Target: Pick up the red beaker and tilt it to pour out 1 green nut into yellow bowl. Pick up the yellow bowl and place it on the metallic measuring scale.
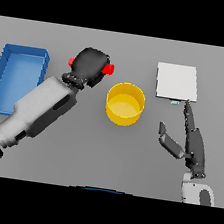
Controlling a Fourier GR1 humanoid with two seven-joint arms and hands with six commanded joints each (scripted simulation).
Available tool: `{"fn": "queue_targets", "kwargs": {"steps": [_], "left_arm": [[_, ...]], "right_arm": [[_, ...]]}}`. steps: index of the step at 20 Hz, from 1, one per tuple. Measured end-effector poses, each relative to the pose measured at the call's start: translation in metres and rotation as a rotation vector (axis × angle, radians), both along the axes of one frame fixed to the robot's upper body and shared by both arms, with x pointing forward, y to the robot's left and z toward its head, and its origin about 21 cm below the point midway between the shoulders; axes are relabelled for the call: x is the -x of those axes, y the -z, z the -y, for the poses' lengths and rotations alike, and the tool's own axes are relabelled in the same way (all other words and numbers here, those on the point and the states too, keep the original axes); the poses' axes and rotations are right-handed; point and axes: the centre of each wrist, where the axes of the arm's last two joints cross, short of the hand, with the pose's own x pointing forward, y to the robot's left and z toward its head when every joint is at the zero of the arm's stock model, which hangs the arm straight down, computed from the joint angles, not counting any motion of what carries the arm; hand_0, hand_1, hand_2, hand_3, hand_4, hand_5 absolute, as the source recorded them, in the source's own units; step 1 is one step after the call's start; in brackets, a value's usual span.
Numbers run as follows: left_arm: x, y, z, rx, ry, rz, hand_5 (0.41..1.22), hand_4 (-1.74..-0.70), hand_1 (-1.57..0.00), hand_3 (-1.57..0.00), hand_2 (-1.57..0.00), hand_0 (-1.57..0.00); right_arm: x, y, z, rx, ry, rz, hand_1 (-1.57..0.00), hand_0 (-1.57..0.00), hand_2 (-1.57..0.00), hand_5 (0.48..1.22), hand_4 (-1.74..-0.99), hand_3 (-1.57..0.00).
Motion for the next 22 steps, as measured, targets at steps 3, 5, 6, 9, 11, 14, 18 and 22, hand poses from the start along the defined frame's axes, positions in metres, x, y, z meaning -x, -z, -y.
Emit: {"fn": "queue_targets", "kwargs": {"steps": [3,5,6,9,11,14,18,22], "left_arm": [[-0.004,-0.007,0.003,-0.147,0.072,0.032,1.208,-1.68,-1.57,-1.47,-1.57,-1.57],[-0.004,-0.015,0.014,-0.258,0.130,0.026,1.213,-1.69,-1.57,-1.33,-1.57,-1.57],[-0.005,-0.016,0.019,-0.317,0.159,0.024,1.215,-1.70,-1.57,-1.28,-1.57,-1.57],[-0.005,-0.018,0.034,-0.457,0.248,0.037,1.218,-1.72,-1.57,-1.42,-1.57,-1.57],[-0.004,-0.014,0.042,-0.553,0.300,0.047,1.219,-1.73,-1.57,-1.47,-1.57,-1.57],[-0.005,-0.013,0.051,-0.699,0.346,0.065,1.220,-1.73,-1.57,-1.52,-1.57,-1.57],[-0.004,-0.014,0.062,-0.859,0.395,0.094,1.221,-1.74,-1.57,-1.55,-1.57,-1.57],[-0.008,-0.019,0.069,-0.966,0.429,0.162,1.221,-1.74,-1.57,-1.56,-1.57,-1.57]], "right_arm": [[0.001,-0.002,0.001,-0.014,0.008,0.003,0.00,0.00,0.00,0.697,-1.285,0.00],[0.002,0.001,0.001,-0.041,0.014,-0.008,0.00,0.00,0.00,0.685,-1.288,0.00],[0.002,0.003,0.002,-0.043,0.018,-0.014,0.00,0.00,0.00,0.678,-1.292,0.00],[0.004,0.003,0.000,-0.078,0.024,0.010,0.00,0.00,0.00,0.657,-1.294,0.00],[0.004,0.008,-0.001,-0.092,0.027,-0.017,0.00,0.00,0.00,0.648,-1.291,0.00],[0.002,0.008,0.001,-0.092,0.033,-0.010,0.00,0.00,0.00,0.634,-1.291,0.00],[0.002,0.007,-0.002,-0.076,0.037,-0.005,0.00,0.00,0.00,0.618,-1.286,0.00],[0.003,0.010,0.001,-0.054,0.054,-0.020,0.00,0.00,0.00,0.588,-1.270,0.00]]}}
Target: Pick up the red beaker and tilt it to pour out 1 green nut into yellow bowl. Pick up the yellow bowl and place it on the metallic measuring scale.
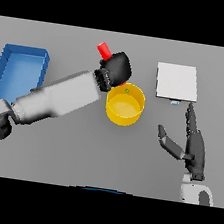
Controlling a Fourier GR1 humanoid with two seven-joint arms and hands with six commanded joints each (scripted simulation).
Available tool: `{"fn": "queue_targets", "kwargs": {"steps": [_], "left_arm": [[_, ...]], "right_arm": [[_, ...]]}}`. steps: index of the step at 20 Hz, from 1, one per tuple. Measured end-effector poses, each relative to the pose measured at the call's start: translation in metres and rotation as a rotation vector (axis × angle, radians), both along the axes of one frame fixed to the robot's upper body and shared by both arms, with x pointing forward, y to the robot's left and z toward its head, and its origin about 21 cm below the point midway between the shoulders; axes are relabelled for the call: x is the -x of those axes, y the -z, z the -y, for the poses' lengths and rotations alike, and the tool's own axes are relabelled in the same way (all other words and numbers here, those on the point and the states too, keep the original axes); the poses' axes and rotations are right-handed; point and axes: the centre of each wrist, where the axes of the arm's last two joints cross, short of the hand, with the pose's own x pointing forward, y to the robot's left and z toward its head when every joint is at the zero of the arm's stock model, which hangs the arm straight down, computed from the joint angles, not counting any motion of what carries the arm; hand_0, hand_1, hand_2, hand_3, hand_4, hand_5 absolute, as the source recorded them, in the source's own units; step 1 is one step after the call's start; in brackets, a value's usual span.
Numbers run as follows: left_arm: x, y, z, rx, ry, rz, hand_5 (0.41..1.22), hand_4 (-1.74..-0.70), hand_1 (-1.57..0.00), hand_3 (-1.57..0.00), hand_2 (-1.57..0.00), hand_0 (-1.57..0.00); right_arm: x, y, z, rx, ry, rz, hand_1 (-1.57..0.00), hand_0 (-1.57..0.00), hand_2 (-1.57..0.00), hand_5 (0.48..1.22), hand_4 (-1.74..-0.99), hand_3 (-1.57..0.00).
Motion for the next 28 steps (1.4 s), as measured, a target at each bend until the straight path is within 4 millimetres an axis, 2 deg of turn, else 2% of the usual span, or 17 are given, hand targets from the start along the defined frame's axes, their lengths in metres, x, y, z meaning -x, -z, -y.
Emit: {"fn": "queue_targets", "kwargs": {"steps": [7,10,12,15,16,17,19,20,24,26,28], "left_arm": [[-0.004,-0.007,0.016,-0.203,0.068,0.058,1.221,-1.73,-1.57,-1.57,-1.57,-1.57],[-0.004,-0.006,0.021,-0.267,0.129,0.069,1.221,-1.73,-1.57,-1.57,-1.57,-1.57],[-0.004,-0.013,0.023,-0.295,0.151,0.102,1.221,-1.73,-1.57,-1.57,-1.57,-1.57],[-0.014,-0.040,0.023,-0.291,0.134,0.114,1.221,-1.73,-1.57,-1.57,-1.57,-1.57],[-0.019,-0.055,0.023,-0.268,0.130,0.147,1.221,-1.73,-1.57,-1.49,-1.57,-1.57],[-0.025,-0.071,0.021,-0.242,0.120,0.172,1.221,-1.68,-1.57,-1.51,-1.40,-1.57],[-0.036,-0.105,0.012,-0.183,0.079,0.224,1.221,-1.70,-1.57,-1.04,-1.46,-1.57],[-0.040,-0.128,0.008,-0.146,0.059,0.233,1.221,-1.70,-1.57,-1.15,-1.48,-1.57],[-0.061,-0.179,-0.019,0.047,-0.117,0.282,1.221,-1.72,-1.57,-1.40,-1.53,-1.57],[-0.073,-0.199,-0.049,0.234,-0.254,0.250,1.221,-1.73,-1.57,-1.38,-1.55,-1.57],[-0.083,-0.206,-0.089,0.455,-0.429,0.231,1.221,-1.73,-1.57,-1.36,-1.56,-1.57]], "right_arm": [[-0.002,-0.001,-0.002,0.023,0.007,0.014,0.00,0.00,0.00,0.591,-1.204,0.00],[-0.003,-0.002,-0.006,0.028,0.000,0.030,0.00,0.00,0.00,0.593,-1.209,0.00],[-0.001,0.000,-0.002,0.048,0.008,0.020,0.00,0.00,0.00,0.594,-1.207,0.00],[-0.003,-0.005,-0.004,0.041,0.005,0.031,0.00,0.00,0.00,0.592,-1.209,0.00],[-0.004,-0.003,-0.008,0.041,0.005,0.026,0.00,0.00,0.00,0.592,-1.203,0.00],[-0.001,-0.003,-0.005,0.049,0.006,0.035,0.00,0.00,0.00,0.592,-1.201,0.00],[-0.005,-0.003,-0.004,0.044,0.012,0.031,0.00,0.00,0.00,0.596,-1.186,0.00],[-0.007,0.001,-0.005,0.027,0.007,0.018,0.00,0.00,0.00,0.596,-1.183,0.00],[-0.006,-0.003,-0.008,-0.022,-0.024,0.037,0.00,0.00,0.00,0.597,-1.193,0.00],[-0.007,-0.001,-0.007,-0.016,-0.024,0.024,0.00,0.00,0.00,0.594,-1.199,0.00],[-0.010,-0.001,-0.006,-0.020,-0.023,0.022,0.00,0.00,0.00,0.592,-1.222,0.00]]}}
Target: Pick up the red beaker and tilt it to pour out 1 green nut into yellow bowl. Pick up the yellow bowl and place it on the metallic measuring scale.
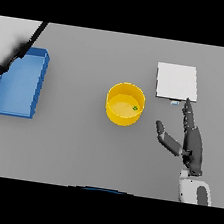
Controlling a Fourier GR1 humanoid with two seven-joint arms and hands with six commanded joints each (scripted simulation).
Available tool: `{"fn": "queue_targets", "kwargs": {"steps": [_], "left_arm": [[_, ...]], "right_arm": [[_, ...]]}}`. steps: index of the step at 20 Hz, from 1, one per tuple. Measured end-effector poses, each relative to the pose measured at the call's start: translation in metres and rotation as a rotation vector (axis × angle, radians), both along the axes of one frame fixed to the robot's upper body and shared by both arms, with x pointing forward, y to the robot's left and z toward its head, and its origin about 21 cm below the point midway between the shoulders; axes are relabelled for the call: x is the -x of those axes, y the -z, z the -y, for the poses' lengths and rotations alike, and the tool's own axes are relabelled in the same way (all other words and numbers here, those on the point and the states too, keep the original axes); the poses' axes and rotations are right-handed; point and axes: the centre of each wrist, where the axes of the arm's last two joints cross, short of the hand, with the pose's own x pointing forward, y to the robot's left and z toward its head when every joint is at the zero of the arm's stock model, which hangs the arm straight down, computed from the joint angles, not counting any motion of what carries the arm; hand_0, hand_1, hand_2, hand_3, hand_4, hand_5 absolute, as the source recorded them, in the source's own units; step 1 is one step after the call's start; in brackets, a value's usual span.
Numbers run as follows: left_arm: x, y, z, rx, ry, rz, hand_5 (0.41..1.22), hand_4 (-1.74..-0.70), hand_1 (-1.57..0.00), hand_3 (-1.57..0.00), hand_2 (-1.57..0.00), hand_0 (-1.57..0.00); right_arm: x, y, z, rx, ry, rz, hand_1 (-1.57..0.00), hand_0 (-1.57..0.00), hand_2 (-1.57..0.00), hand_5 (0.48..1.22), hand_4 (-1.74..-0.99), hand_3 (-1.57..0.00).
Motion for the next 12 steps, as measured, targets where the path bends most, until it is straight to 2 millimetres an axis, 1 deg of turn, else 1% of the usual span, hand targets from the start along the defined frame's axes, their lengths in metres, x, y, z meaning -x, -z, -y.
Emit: {"fn": "queue_targets", "kwargs": {"steps": [1,2,5,6,7,8,10,11,12], "left_arm": [[-0.004,0.001,-0.018,0.116,-0.045,-0.007,1.221,-1.73,-1.57,-1.37,-1.56,-1.57],[-0.007,0.003,-0.039,0.232,-0.078,-0.006,1.221,-1.73,-1.57,-1.38,-1.56,-1.57],[-0.008,0.018,-0.090,0.499,-0.149,0.001,1.221,-1.74,-1.57,-1.43,-1.57,-1.57],[-0.006,0.025,-0.109,0.584,-0.153,0.005,1.221,-1.74,-1.57,-1.43,-1.57,-1.57],[-0.003,0.034,-0.124,0.658,-0.191,0.016,1.221,-1.74,-1.57,-1.41,-1.57,-1.57],[0.001,0.042,-0.136,0.713,-0.246,0.038,1.221,-1.74,-1.57,-1.41,-1.57,-1.57],[0.011,0.057,-0.162,0.858,-0.333,0.087,1.221,-1.74,-1.57,-1.45,-1.57,-1.57],[0.018,0.074,-0.169,0.912,-0.359,0.095,1.221,-1.74,-1.57,-1.45,-1.57,-1.57],[0.024,0.085,-0.175,0.955,-0.406,0.112,1.221,-1.74,-1.57,-1.45,-1.57,-1.57]], "right_arm": [[0.002,0.000,-0.001,0.000,-0.010,0.018,0.00,0.00,0.00,0.592,-1.224,0.00],[0.002,0.002,0.003,-0.001,-0.011,0.016,0.00,0.00,0.00,0.590,-1.222,0.00],[-0.001,-0.001,0.008,0.012,-0.016,0.028,0.00,0.00,0.00,0.586,-1.222,0.00],[-0.004,-0.001,0.009,0.018,-0.016,0.023,0.00,0.00,0.00,0.587,-1.226,0.00],[-0.003,0.000,0.007,0.020,-0.026,0.025,0.00,0.00,0.00,0.591,-1.223,0.00],[-0.001,0.003,0.003,0.029,-0.037,0.029,0.00,0.00,0.00,0.595,-1.217,0.00],[-0.002,0.000,0.006,0.031,-0.038,0.025,0.00,0.00,0.00,0.604,-1.212,0.00],[-0.002,0.002,0.008,0.038,-0.036,0.015,0.00,0.00,0.00,0.610,-1.212,0.00],[-0.002,0.001,0.006,0.048,-0.041,0.011,0.00,0.00,0.00,0.620,-1.209,0.00]]}}
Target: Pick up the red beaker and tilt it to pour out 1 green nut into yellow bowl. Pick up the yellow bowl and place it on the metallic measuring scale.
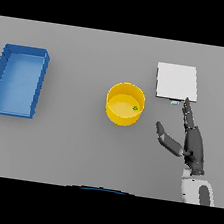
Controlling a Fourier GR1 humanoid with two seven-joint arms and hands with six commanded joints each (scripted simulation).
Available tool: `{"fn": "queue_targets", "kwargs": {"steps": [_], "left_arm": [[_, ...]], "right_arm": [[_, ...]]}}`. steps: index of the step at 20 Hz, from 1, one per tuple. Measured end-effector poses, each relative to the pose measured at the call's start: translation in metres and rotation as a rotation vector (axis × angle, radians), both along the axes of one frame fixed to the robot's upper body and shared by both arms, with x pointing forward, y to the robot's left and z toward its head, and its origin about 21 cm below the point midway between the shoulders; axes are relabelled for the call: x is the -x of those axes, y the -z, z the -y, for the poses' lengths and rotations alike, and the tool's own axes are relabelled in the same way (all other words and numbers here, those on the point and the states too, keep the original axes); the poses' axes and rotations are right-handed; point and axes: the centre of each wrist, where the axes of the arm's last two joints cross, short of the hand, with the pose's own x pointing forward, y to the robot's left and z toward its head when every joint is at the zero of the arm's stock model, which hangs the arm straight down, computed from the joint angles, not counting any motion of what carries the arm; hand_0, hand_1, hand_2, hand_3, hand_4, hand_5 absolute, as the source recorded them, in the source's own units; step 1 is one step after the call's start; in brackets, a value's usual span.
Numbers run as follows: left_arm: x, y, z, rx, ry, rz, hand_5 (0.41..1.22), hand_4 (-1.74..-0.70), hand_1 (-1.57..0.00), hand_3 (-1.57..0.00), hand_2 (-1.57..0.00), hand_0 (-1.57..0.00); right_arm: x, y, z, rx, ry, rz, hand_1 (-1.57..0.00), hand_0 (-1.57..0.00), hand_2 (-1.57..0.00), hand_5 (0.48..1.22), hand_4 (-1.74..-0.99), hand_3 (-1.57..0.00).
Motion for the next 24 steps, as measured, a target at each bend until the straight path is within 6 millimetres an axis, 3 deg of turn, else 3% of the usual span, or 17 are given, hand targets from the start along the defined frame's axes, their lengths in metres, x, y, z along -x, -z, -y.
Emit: {"fn": "queue_targets", "kwargs": {"steps": [5,8,12,15,17,18,19,20,21,22,24], "left_arm": [[0.046,0.058,-0.016,0.157,-0.169,-0.026,1.221,-1.74,-1.57,-1.45,-1.57,-1.57],[0.071,0.083,-0.018,0.204,-0.199,-0.045,1.221,-1.74,-1.57,-1.45,-1.57,-1.57],[0.089,0.112,-0.017,0.257,-0.242,-0.079,1.221,-1.74,-1.57,-1.51,-1.57,-1.57],[0.094,0.130,-0.018,0.269,-0.275,-0.103,1.117,-1.74,-1.57,-1.54,-1.57,-1.57],[0.099,0.136,-0.020,0.274,-0.285,-0.115,0.967,-1.74,-1.57,-1.55,-1.57,-1.57],[0.101,0.140,-0.023,0.258,-0.291,-0.132,0.908,-1.67,-1.57,-1.55,-1.57,-1.57],[0.100,0.139,-0.021,0.241,-0.274,-0.147,0.865,-1.53,-1.57,-1.50,-1.57,-1.57],[0.103,0.137,-0.023,0.225,-0.260,-0.174,0.830,-1.37,-1.45,-1.36,-1.43,-1.56],[0.104,0.138,-0.016,0.230,-0.218,-0.211,0.803,-1.23,-1.18,-1.13,-1.19,-1.46],[0.104,0.132,-0.017,0.244,-0.197,-0.246,0.778,-1.12,-0.94,-0.90,-0.96,-1.17],[0.108,0.128,-0.022,0.240,-0.167,-0.336,0.740,-0.97,-0.60,-0.58,-0.61,-0.75]], "right_arm": [[0.001,-0.001,0.004,0.031,-0.009,0.000,0.00,0.00,0.00,0.657,-1.206,0.00],[0.002,-0.001,0.001,0.036,-0.014,0.015,0.00,0.00,0.00,0.664,-1.217,0.00],[0.002,-0.002,-0.002,0.024,-0.020,0.008,0.00,0.00,0.00,0.666,-1.217,0.00],[0.005,0.000,-0.002,0.031,-0.021,0.012,0.00,0.00,0.00,0.665,-1.207,0.00],[0.004,-0.001,0.004,0.038,-0.010,0.002,0.00,0.00,0.00,0.664,-1.205,0.00],[0.003,-0.001,0.002,0.027,-0.012,0.013,0.00,0.00,0.00,0.667,-1.202,0.00],[0.003,0.000,0.000,0.032,-0.022,0.024,0.00,0.00,0.00,0.664,-1.197,0.00],[0.007,0.004,0.003,0.036,-0.017,0.015,0.00,0.00,0.00,0.663,-1.192,0.00],[0.006,0.002,0.003,0.027,-0.017,0.018,0.00,0.00,0.00,0.663,-1.188,0.00],[0.003,0.001,0.001,0.020,-0.016,0.011,0.00,0.00,0.00,0.664,-1.187,0.00],[0.009,0.004,0.002,0.026,-0.016,0.022,0.00,0.00,0.00,0.665,-1.181,0.00]]}}
